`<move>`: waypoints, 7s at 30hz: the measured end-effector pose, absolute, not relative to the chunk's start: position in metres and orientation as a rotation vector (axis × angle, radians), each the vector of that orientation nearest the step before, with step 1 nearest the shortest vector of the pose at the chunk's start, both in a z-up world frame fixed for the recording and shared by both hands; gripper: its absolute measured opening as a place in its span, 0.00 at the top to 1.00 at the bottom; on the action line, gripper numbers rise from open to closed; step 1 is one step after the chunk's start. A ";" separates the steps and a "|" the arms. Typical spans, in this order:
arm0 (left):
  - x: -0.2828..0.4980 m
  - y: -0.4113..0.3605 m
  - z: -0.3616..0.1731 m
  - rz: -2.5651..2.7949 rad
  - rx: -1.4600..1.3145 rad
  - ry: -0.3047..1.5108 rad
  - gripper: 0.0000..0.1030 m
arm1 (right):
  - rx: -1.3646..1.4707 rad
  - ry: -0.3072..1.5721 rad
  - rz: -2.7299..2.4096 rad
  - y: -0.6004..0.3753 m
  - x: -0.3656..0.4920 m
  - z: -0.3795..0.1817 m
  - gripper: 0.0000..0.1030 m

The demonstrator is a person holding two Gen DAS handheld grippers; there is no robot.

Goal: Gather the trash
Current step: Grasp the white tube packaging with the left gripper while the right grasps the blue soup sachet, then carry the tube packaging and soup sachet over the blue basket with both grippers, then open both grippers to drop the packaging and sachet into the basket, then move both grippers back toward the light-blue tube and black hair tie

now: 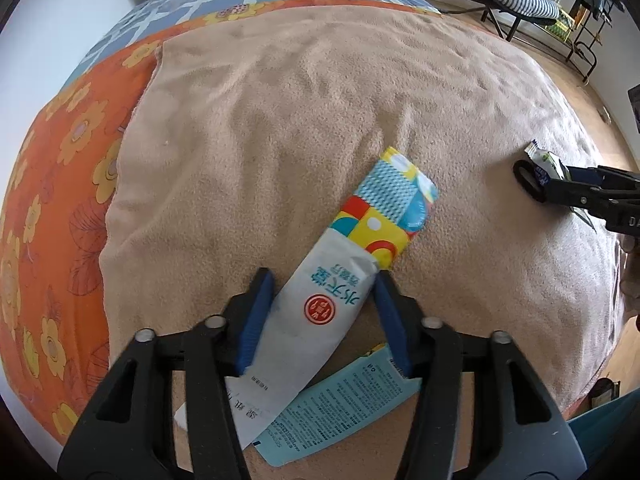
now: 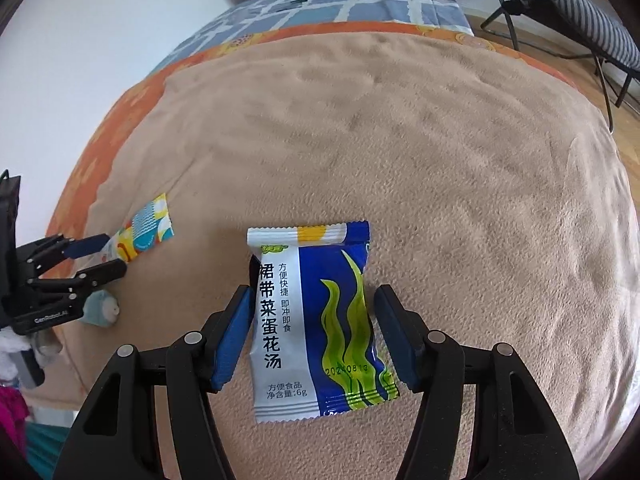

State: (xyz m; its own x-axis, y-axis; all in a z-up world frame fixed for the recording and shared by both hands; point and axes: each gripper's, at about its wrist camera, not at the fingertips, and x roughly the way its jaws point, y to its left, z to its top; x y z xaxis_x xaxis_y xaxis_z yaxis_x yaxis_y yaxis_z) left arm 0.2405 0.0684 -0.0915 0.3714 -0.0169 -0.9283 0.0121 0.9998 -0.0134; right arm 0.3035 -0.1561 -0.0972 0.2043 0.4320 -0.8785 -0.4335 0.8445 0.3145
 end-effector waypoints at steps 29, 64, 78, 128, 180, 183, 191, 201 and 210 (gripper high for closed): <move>0.216 0.094 -0.072 -0.013 -0.068 1.136 0.78 | 0.066 1.111 0.567 -0.181 0.286 -0.059 0.49; 0.038 0.005 0.003 -0.202 -0.079 0.970 0.78 | 0.012 1.010 0.611 -0.212 0.074 -0.002 0.49; -0.039 -0.027 -0.048 -0.253 -0.056 1.059 0.78 | -0.041 1.097 0.629 -0.224 -0.010 -0.035 0.49; -0.081 -0.078 -0.148 -0.321 0.119 1.343 0.54 | -0.219 1.283 0.642 -0.195 -0.059 -0.105 0.47; 0.072 0.022 -0.041 -0.201 0.019 1.149 0.44 | -0.137 1.020 0.558 -0.196 0.075 -0.021 0.43; 0.093 0.039 -0.039 -0.189 -0.033 1.139 0.44 | -0.093 1.020 0.566 -0.196 0.097 -0.020 0.43; 0.150 0.084 -0.045 -0.154 -0.190 1.125 0.43 | 0.014 1.035 0.606 -0.191 0.156 -0.024 0.43; 0.194 0.110 -0.076 -0.146 -0.314 1.175 0.43 | 0.056 1.060 0.649 -0.178 0.206 -0.038 0.43; 0.194 0.110 -0.091 -0.215 -0.401 1.232 0.43 | 0.106 1.101 0.634 -0.174 0.238 -0.055 0.43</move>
